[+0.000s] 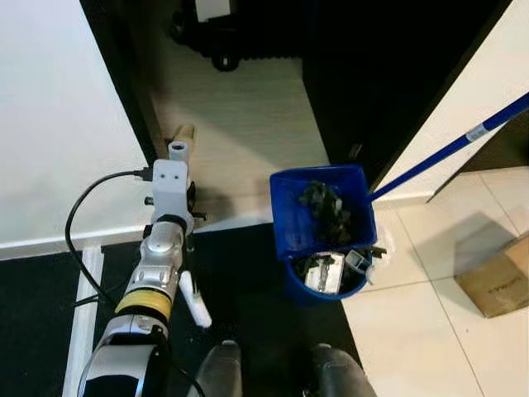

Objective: Sweep floor

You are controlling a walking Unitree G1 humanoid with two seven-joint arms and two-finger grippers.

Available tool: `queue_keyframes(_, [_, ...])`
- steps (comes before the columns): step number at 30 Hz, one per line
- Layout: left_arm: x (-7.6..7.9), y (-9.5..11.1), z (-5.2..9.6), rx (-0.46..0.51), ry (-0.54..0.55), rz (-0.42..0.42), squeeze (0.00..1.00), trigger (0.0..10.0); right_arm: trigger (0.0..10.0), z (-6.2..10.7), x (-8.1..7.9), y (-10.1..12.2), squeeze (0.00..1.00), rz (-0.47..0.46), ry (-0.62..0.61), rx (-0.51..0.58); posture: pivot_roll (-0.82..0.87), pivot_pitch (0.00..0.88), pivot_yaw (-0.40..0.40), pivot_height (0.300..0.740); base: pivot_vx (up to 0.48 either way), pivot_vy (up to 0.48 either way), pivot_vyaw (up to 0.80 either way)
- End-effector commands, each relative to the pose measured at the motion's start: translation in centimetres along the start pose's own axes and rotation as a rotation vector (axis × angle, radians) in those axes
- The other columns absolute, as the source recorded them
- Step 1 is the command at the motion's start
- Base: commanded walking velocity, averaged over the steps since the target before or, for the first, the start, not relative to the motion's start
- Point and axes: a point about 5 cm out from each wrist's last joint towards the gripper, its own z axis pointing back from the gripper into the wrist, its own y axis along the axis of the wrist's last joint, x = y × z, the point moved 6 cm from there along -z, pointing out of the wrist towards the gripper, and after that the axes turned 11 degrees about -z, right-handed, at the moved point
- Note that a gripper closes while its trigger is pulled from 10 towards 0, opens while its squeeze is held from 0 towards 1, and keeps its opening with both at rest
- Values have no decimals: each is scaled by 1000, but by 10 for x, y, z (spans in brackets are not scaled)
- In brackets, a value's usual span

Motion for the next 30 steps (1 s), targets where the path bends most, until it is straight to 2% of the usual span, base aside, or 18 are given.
queue_keyframes(1, [10, 3, 1, 16, -31, 13, 0, 10000, 10000, -3, 6, 18, 0, -4, -25, 43, 39, 14, -77, 740, 0, 0, 0])
queue_keyframes(8, [14, 1, 1, 10, -41, 1, 0, 10000, 10000, -7, -1, 24, 0, 25, 1, 49, 33, 20, -79, 740, 0, 0, 0])
queue_keyframes(19, [17, 0, 2, 7, -50, -8, 0, 10000, 10000, -11, -28, 19, 0, 93, 120, 38, 33, 31, -80, 740, 0, 0, 0])
queue_keyframes(20, [18, 0, 3, 6, -52, -12, 0, 10000, 10000, -10, -35, 15, 0, 152, 163, 27, 34, 32, -78, 740, 0, 0, 0])
queue_keyframes(25, [19, -1, 3, 6, -54, -16, 0, 10000, 10000, -9, -41, 12, 0, 197, 192, 24, 34, 32, -78, 740, 0, 0, 0])
queue_keyframes(27, [20, -1, 4, 6, -57, -19, 0, 10000, 10000, -7, -49, 10, 0, 256, 232, 41, 32, 39, -72, 740, 0, 0, 0])
queue_keyframes(29, [20, -1, 4, 6, -57, -19, 0, 10000, 10000, -7, -49, 10, 0, 256, 232, 41, 32, 39, -72, 740, 0, 0, 0])
queue_keyframes(30, [21, -2, 4, 6, -58, -22, 0, 10000, 10000, -6, -55, 9, 0, 285, 255, 56, 32, 39, -72, 740, 0, 0, 0])
